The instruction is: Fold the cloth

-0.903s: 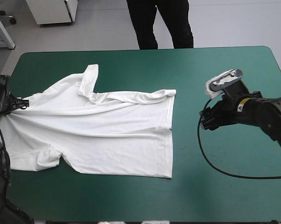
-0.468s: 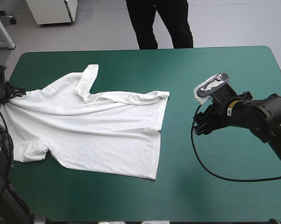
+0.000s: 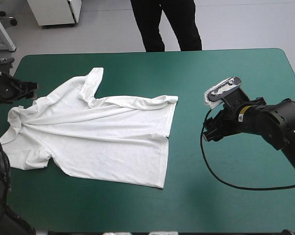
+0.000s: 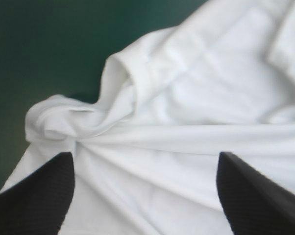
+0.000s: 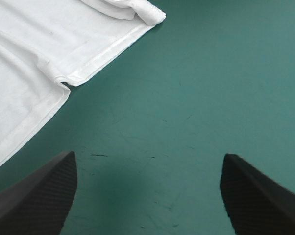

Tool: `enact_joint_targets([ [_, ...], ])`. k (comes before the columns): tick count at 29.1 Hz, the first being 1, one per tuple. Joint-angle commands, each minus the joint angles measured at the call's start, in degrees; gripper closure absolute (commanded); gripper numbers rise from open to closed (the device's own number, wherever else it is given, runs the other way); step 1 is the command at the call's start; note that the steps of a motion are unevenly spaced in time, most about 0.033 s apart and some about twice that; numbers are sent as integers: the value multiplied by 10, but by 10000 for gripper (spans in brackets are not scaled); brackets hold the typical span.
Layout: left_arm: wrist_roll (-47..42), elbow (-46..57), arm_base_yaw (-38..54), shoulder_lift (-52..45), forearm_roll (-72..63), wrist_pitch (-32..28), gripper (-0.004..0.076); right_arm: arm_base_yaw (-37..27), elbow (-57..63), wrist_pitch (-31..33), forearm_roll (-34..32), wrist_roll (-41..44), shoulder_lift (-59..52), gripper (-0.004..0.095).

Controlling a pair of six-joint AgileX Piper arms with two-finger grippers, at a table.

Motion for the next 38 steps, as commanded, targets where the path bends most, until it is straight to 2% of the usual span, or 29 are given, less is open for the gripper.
enact_joint_targets([
  [1, 40, -7, -46, -110, -69, 25, 125, -1, -16, -18, -5, 11, -10, 166],
  [5, 67, 33, -155, -197, -93, 6, 125, -1, -16, -2, -8, 26, -10, 166],
  [8, 71, 67, -253, -236, -85, 6, 125, -1, -16, 17, -50, 58, -10, 166],
  [14, 57, 133, -435, -260, -28, 15, 125, -12, -19, 57, -141, 104, -10, 166],
  [18, 47, 174, -525, -260, 19, 20, 125, -43, -21, 57, -176, 117, -10, 166],
  [27, 56, 253, -629, -260, 20, -26, 125, -166, -21, 26, -177, 115, -9, 166],
  [30, 66, 292, -658, -260, 16, -55, 125, -191, -21, 14, -175, 115, -3, 185],
  [33, 78, 341, -685, -260, 16, -91, 125, -211, -21, 15, -136, 115, 13, 236],
  [38, 101, 402, -716, -249, 7, -143, 125, -216, -21, 16, -97, 113, 31, 243],
])
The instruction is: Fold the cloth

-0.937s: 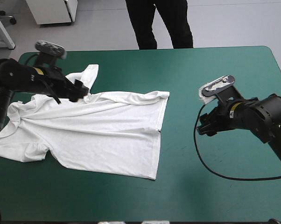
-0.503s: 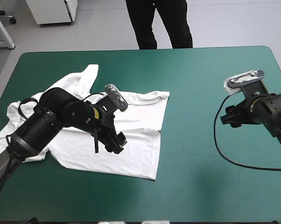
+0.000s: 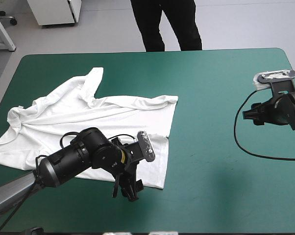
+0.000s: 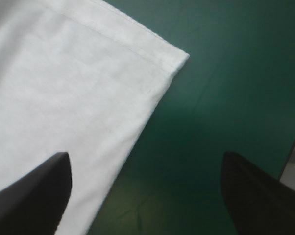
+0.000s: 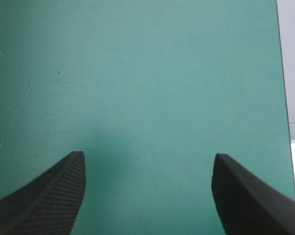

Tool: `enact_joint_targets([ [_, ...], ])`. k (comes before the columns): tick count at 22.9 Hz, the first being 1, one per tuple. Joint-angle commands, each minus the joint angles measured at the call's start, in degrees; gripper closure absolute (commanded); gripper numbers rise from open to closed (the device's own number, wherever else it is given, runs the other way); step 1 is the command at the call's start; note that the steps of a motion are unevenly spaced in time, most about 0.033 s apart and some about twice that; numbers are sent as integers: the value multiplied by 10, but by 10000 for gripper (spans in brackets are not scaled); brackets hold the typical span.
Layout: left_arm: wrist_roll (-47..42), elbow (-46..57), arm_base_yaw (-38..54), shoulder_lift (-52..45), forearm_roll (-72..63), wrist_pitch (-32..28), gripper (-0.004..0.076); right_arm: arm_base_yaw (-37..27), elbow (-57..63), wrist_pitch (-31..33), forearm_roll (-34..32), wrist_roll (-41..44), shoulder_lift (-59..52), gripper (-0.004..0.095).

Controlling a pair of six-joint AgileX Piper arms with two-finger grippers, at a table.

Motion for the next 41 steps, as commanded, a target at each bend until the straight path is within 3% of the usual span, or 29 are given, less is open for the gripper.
enact_joint_targets([
  [1, 13, 8, -14, -7, -13, -51, 125, -5, -18, -26, 4, -3, -9, 242],
  [4, 35, 22, -36, 32, -19, -97, 126, -5, -18, -24, 8, -6, -9, 243],
  [15, 43, 22, -63, 157, -12, -170, 136, -5, -18, -25, 46, -37, -9, 253],
  [19, 43, 22, -63, 181, -18, -167, 322, -2, -18, -18, 89, -81, -9, 256],
  [25, 43, 22, -63, 188, -28, -167, 728, -2, -18, -37, 156, -142, -9, 256],
  [31, 36, 22, -63, 188, -42, -135, 733, 0, -18, -82, 254, -237, 39, 254],
  [34, 36, 21, -63, 188, -77, -110, 733, 17, -22, -134, 296, -288, 92, 254],
  [41, 38, 19, -63, 187, -115, -88, 733, 86, -207, -134, 321, -325, 294, 241],
])
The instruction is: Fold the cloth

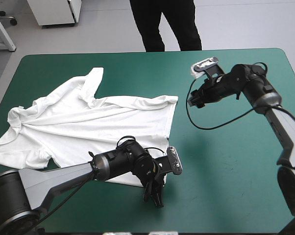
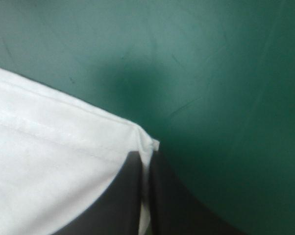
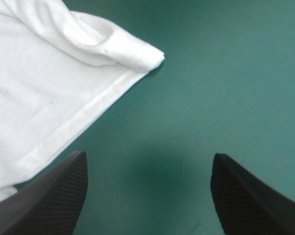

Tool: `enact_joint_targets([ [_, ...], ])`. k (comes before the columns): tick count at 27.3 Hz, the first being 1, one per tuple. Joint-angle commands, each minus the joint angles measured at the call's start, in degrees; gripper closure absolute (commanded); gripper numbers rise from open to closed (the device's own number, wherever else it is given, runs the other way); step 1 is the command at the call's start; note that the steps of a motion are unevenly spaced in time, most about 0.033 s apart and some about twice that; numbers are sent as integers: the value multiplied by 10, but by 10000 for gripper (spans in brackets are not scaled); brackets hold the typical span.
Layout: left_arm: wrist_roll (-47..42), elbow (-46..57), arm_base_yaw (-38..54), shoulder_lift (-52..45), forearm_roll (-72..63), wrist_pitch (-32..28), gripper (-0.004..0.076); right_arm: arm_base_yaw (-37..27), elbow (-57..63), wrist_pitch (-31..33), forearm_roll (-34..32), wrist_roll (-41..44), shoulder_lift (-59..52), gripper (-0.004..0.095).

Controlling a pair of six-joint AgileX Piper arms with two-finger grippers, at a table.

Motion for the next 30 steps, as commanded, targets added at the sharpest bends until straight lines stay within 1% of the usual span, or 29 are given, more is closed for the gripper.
enact_joint_targets([
  [1, -7, 4, -9, -2, -67, 63, 733, 17, -99, -9, 13, -13, 63, 240],
  [3, -7, 4, -9, -2, -73, 63, 733, 23, -147, 4, 32, -20, 117, 241],
  [5, -7, 4, -9, -2, -75, 63, 733, 27, -184, 4, 53, -28, 159, 241],
  [10, -9, 4, -9, -2, -80, 62, 733, 33, -230, 1, 59, -32, 211, 241],
  [24, -9, 4, -9, -2, -83, 51, 733, 36, -257, 0, 63, -43, 300, 249],
  [27, -9, 4, -9, -2, -83, 48, 733, 38, -257, 9, 63, -43, 314, 317],
  [28, -9, 4, -9, -2, -83, 48, 733, 40, -257, 14, 63, -43, 318, 364],
  [30, -10, 4, -9, -2, -83, 48, 733, 41, -256, 22, 63, -43, 323, 493],
])
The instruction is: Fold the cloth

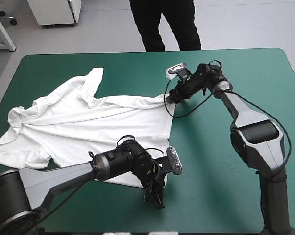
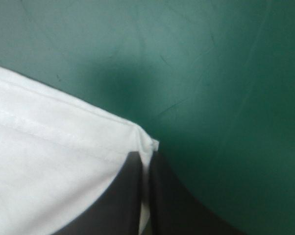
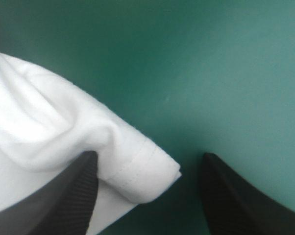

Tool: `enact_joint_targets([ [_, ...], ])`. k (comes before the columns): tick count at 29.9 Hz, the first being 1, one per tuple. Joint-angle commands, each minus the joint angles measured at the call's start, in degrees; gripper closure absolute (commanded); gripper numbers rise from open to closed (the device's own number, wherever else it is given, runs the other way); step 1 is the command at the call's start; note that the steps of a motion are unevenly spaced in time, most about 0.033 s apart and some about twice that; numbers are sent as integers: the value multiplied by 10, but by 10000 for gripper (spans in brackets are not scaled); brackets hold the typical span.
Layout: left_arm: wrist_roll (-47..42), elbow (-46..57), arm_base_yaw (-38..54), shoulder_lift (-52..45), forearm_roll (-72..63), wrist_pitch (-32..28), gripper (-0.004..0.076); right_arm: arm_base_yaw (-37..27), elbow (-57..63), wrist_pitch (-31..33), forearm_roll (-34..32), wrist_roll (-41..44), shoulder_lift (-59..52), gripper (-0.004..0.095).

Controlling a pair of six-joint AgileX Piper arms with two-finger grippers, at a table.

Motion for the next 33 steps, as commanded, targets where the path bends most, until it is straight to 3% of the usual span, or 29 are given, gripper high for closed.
enact_joint_targets([
  [1, -10, 4, -10, -2, -62, 43, 733, 7, -3, 21, 12, -3, -5, 570],
  [6, -11, 4, -9, -2, -62, 43, 733, 7, -3, 23, 16, -5, -1, 930],
  [12, -48, 1, -9, -7, -16, 42, 733, 7, -4, 35, 17, -6, -7, 925],
  [18, -173, -17, -9, -73, 109, 61, 733, -1, -5, 44, 10, 2, -54, 925],
  [24, -300, -88, -9, -155, 235, 145, 733, -29, -15, 70, 17, 34, -125, 925],
  [33, -342, -283, -9, -213, 379, 259, 733, -56, -15, 75, 19, 56, -289, 925],
])
